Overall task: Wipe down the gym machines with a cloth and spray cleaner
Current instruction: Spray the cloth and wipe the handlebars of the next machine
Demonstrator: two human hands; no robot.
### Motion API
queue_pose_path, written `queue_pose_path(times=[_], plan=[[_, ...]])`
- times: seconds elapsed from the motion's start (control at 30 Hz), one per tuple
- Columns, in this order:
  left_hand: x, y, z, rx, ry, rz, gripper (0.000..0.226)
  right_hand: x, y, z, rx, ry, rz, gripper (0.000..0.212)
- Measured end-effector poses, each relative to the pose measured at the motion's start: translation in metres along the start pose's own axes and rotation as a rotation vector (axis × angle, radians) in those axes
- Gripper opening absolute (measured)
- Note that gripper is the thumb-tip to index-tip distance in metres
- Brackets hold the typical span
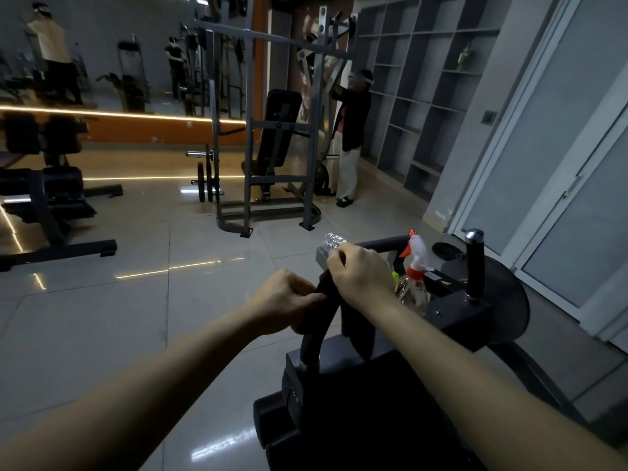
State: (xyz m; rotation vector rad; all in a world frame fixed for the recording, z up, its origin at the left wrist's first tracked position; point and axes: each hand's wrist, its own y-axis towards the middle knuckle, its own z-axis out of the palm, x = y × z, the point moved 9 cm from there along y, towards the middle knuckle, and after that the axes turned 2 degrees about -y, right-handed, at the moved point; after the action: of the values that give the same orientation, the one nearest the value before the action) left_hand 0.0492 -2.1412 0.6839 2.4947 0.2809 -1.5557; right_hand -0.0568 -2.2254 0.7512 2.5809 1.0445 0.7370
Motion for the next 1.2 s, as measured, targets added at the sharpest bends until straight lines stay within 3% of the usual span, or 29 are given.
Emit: queue_pose_path(times=[0.03,0.1,0.17,0.27,0.37,0.43,0.5,0.6,0.7,0.83,0.93,1.07,1.2], plan=[[0.0,0.0,0.0,0.0,0.0,0.004,0.023,0.001,-0.01,-0.002,-0.087,0.09,-0.056,0.022],[0.0,0.0,0.0,-0.002,0.007,0.012,0.023,0.0,-0.018,0.001,-0.081,0.185,-0.165,0.016],[-0.001,0.0,-0.001,-0.006,0.022,0.019,0.021,0.008,-0.009,0.0,0.053,0.106,-0.303,0.016],[-0.001,0.005,-0.003,0.002,0.041,0.053,0.022,0.019,0.015,0.01,0.369,-0.251,-0.34,0.019],[0.003,0.008,-0.004,0.013,0.025,0.05,0.026,0.026,0.03,0.027,0.67,-0.468,-0.155,0.021],[0.004,0.006,-0.003,0.024,0.007,0.044,0.03,0.022,0.033,0.037,0.816,-0.468,-0.021,0.033],[0.004,0.005,-0.002,0.028,-0.02,0.032,0.034,0.012,0.035,0.038,0.872,-0.321,0.159,0.041],[0.005,0.003,-0.001,0.027,-0.052,0.006,0.03,-0.005,0.029,0.038,0.877,0.023,0.37,0.033],[0.006,0.001,0.001,0.0,-0.105,-0.014,0.025,-0.015,0.019,0.029,0.635,0.213,0.411,0.021],[0.007,0.002,0.002,-0.015,-0.135,-0.028,0.026,-0.009,-0.01,0.003,0.149,0.125,0.203,0.029],[0.007,0.003,0.002,-0.016,-0.124,-0.016,0.022,0.014,-0.022,-0.005,0.041,-0.114,-0.016,0.029],[0.007,0.001,0.001,-0.037,-0.145,0.012,0.017,0.036,0.001,0.001,0.121,-0.424,-0.172,0.028],[0.012,0.001,0.002,-0.021,-0.167,0.0,0.025,0.03,0.033,0.029,0.522,-0.55,-0.052,0.031]])
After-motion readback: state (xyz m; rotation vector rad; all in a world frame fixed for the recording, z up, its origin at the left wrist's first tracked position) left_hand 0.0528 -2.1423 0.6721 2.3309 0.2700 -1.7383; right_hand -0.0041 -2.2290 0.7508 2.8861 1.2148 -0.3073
